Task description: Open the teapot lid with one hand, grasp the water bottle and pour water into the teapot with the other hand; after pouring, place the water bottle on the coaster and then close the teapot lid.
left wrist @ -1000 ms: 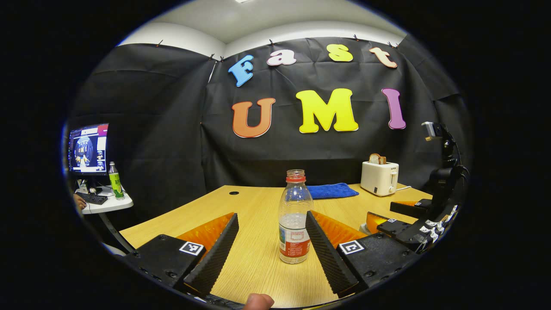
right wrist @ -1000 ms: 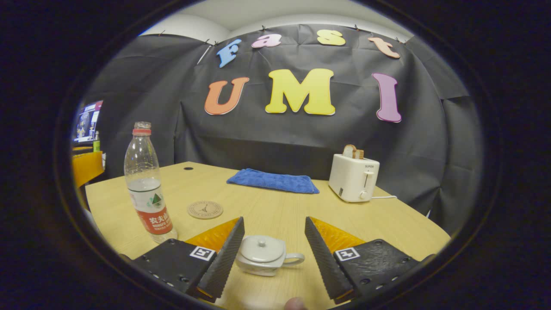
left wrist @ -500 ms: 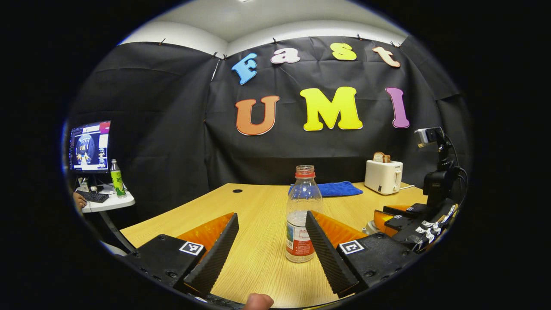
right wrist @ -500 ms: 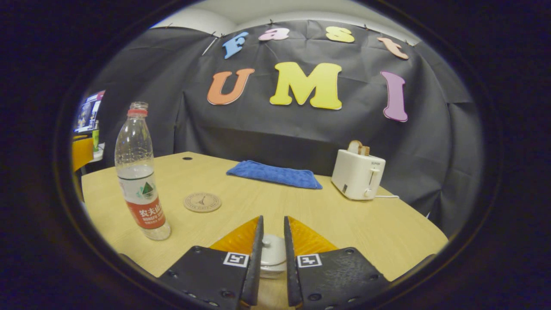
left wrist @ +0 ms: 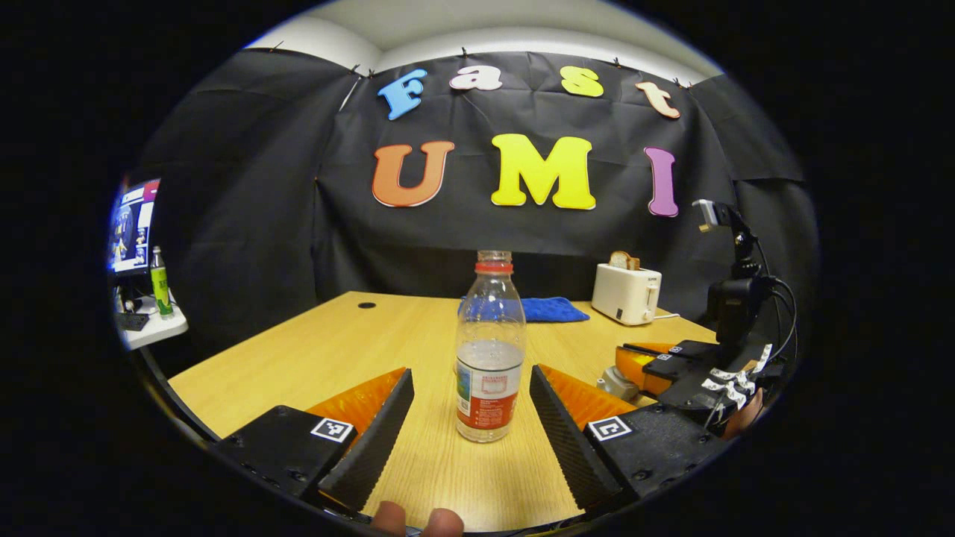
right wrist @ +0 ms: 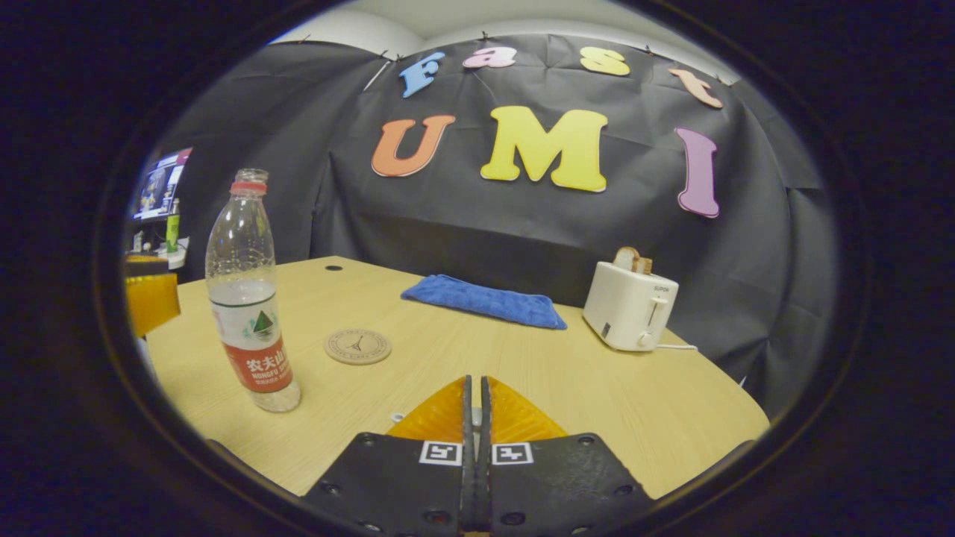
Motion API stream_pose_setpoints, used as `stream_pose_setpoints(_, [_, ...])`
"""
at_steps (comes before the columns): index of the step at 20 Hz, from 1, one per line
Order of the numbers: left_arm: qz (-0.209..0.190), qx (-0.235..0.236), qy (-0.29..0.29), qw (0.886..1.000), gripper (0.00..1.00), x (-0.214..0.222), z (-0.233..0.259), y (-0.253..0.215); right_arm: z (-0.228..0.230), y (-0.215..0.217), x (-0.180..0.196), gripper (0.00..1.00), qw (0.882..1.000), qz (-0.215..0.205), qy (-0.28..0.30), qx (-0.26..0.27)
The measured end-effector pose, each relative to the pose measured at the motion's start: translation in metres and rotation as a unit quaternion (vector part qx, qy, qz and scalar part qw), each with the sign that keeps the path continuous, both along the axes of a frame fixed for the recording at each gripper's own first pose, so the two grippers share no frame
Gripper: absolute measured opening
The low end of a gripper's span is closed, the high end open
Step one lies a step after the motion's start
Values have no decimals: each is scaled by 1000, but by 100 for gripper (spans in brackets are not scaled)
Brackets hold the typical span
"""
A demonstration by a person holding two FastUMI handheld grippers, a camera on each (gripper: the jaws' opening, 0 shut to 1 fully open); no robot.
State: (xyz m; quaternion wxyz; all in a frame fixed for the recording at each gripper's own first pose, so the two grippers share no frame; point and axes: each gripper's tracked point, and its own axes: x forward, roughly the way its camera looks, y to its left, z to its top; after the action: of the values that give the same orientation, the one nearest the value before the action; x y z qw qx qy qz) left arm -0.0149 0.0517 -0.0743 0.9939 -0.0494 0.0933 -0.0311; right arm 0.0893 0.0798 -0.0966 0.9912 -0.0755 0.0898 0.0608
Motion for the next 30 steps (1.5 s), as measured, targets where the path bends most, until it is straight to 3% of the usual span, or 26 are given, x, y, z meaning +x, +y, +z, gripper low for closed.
stream_pose_setpoints(4, [-24,-8,24,999,99,7,-20,-9,16,3,-3,0,1000,16,-11,8])
stream_pose_setpoints(10, [-25,-6,38,999,99,30,-37,-13,40,-1,-18,0,999,27,-29,14])
stream_pose_setpoints(21, [-27,11,54,998,98,51,-52,-15,39,-40,-35,0,999,3,-24,22])
stream_pose_setpoints(23, [-28,16,55,998,95,51,-53,-15,36,-45,-37,0,999,0,-20,25])
stream_pose_setpoints(24, [-27,17,55,998,86,53,-53,-14,33,-46,-37,0,999,0,-18,27])
stream_pose_setpoints(26, [-29,21,63,997,79,52,-52,-14,31,-50,-40,0,999,1,-15,30])
stream_pose_setpoints(30, [-8,79,74,994,77,51,-39,-1,33,-59,-41,0,999,2,-16,37])
